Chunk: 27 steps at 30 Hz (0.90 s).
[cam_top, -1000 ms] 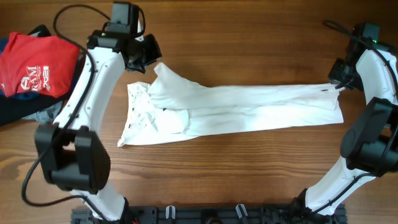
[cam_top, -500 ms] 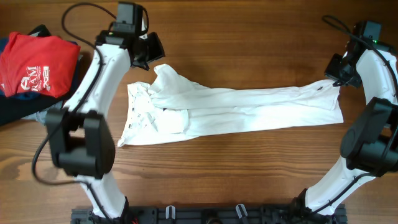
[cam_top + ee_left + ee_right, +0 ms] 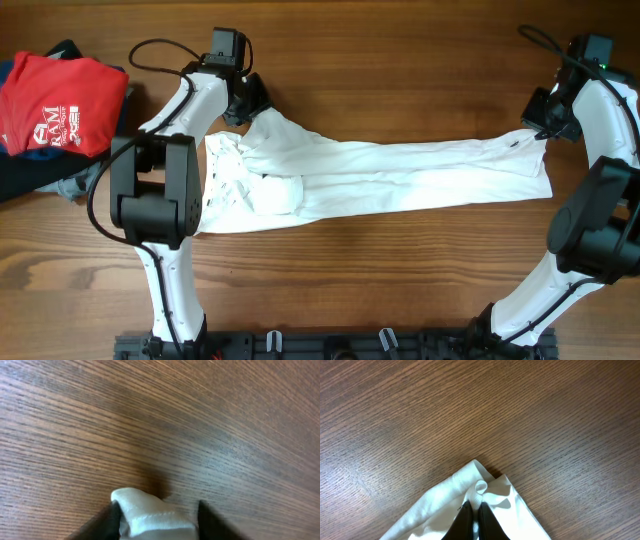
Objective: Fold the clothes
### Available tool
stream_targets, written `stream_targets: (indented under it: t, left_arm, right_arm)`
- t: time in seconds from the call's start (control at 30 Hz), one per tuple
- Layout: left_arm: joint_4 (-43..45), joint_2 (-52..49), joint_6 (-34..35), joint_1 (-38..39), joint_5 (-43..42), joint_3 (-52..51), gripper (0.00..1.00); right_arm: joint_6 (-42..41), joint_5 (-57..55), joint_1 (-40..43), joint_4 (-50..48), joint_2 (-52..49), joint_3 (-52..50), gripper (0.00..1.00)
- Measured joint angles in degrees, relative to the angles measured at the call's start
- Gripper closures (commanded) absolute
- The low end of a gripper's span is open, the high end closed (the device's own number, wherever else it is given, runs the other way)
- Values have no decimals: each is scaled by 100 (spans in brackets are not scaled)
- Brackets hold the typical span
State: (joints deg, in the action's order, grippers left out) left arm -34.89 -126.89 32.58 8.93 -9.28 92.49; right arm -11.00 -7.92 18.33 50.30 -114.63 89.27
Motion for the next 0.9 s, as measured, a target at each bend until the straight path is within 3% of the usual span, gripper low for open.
stream_targets:
  t: [0.23,0.43,0.53,0.67,0.9]
  left_arm:
    - [214,-50,-144,-31,-267,409,96]
    - [85,1128,-612,-160,-533,850,96]
    - [-715,1392,-702,-155,-610,898,96]
    - [-2704,1561,-748,-149,-678,929,96]
    - [-4540,1580,-859,-94,-739,922,96]
  right_arm:
    - [2,0,0,-17,0,0,96]
    - [-68,2,0,-415,0,-2,96]
    - [-136,2,0,-424,0,-2,96]
    - [-155,2,0,-424,0,-2,96]
    - [-173,4,0,-409,0,-2,96]
